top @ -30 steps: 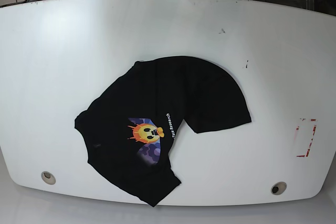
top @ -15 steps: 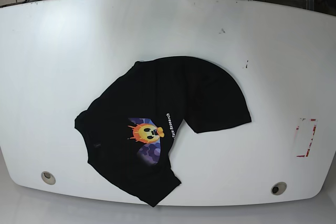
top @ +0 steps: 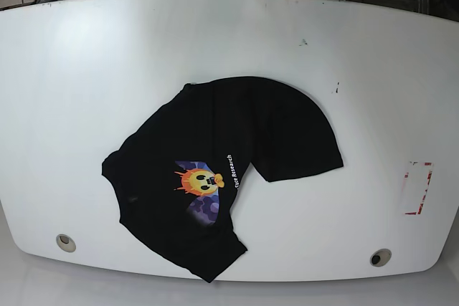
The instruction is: Layout the t-shirt on the table in an organized manner, then fold the t-shirt properly
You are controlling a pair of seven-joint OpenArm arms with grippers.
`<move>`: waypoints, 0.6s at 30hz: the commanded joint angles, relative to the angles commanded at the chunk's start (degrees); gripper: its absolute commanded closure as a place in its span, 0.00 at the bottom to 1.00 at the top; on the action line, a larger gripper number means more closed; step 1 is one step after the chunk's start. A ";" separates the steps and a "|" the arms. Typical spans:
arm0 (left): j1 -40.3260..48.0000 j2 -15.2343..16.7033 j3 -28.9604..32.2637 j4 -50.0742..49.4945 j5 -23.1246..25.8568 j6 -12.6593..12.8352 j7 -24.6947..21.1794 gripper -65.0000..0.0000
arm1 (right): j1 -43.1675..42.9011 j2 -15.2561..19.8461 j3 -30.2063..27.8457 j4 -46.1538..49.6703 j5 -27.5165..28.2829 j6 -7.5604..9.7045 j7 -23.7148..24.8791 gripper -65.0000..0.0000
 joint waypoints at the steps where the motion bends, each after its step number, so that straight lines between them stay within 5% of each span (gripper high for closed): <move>1: 1.32 0.00 -0.53 1.67 0.00 0.00 0.00 0.69 | -1.14 0.09 -0.97 1.93 1.41 0.00 0.00 0.98; 18: 6.33 -0.53 -7.21 19.08 -8.97 0.00 0.18 0.68 | -6.42 4.48 -3.16 26.29 15.82 0.00 -9.85 0.98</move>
